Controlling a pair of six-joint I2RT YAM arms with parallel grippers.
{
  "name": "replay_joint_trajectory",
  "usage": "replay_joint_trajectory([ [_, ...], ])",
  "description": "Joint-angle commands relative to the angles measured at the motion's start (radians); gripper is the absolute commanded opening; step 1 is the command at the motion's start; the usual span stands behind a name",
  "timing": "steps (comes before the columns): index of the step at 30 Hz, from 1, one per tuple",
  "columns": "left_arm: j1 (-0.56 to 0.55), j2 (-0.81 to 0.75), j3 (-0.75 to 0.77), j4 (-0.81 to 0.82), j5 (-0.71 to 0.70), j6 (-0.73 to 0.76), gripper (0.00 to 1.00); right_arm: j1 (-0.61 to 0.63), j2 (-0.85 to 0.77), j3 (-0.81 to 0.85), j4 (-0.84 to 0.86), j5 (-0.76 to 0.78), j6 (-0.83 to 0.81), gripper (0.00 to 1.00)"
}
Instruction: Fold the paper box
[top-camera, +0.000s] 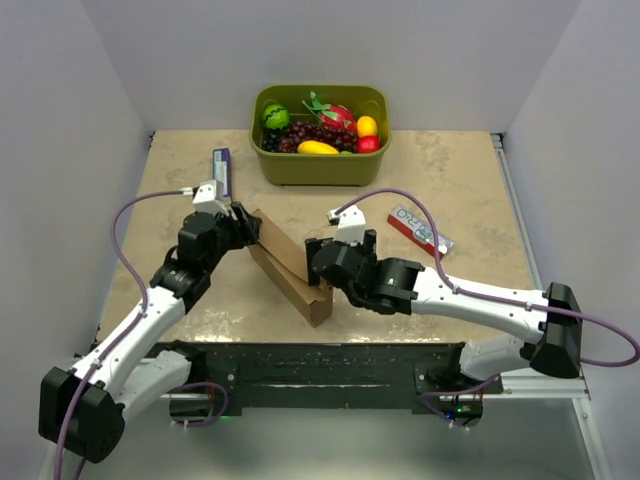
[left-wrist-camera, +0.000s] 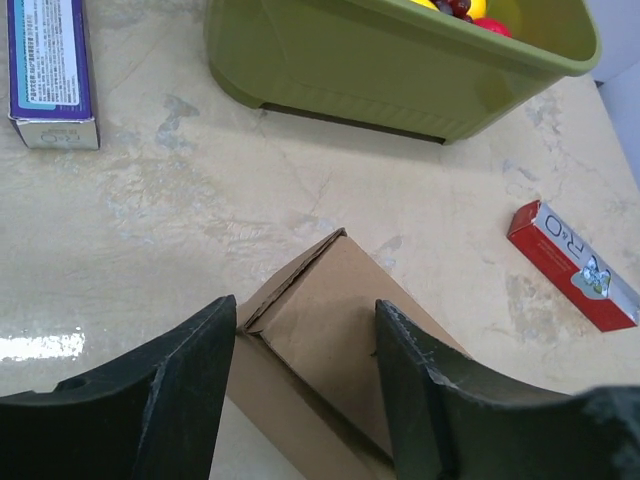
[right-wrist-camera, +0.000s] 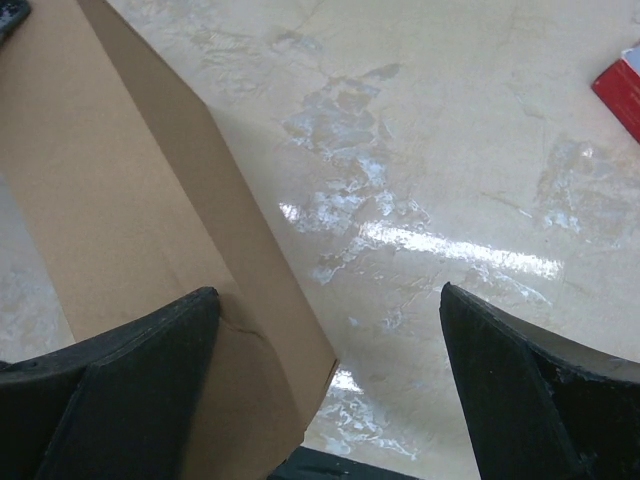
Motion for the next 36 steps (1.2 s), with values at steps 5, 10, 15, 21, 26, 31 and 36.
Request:
replay_joint_trajectory([
  [5,-0.009,0.013,0.106,-0.250,0.104,0.089,0.79,-0.058,0.002,0.016,0.092,-0.272,-0.227,0.99],
  [10,0.003,-0.022,0.140,-0.298,0.047,0.091,0.90,-0.100,-0.018,-0.003,0.180,-0.419,-0.241,0.99],
  [15,0.012,-0.058,0.187,-0.356,0.017,0.097,0.97,-0.109,-0.010,-0.013,0.238,-0.479,-0.245,0.99],
  [21,0.022,-0.091,0.226,-0.405,0.007,0.073,1.00,-0.116,-0.010,-0.023,0.279,-0.522,-0.249,0.99],
  [26,0.029,-0.164,0.223,-0.433,-0.014,0.043,0.98,-0.124,-0.010,-0.041,0.307,-0.543,-0.239,0.99],
  [31,0.060,-0.162,0.203,-0.431,-0.025,0.051,0.83,-0.126,-0.018,-0.059,0.322,-0.553,-0.239,0.99],
  [36,0.114,-0.155,0.169,-0.382,0.003,0.050,0.69,-0.129,-0.027,-0.078,0.329,-0.554,-0.232,0.99],
])
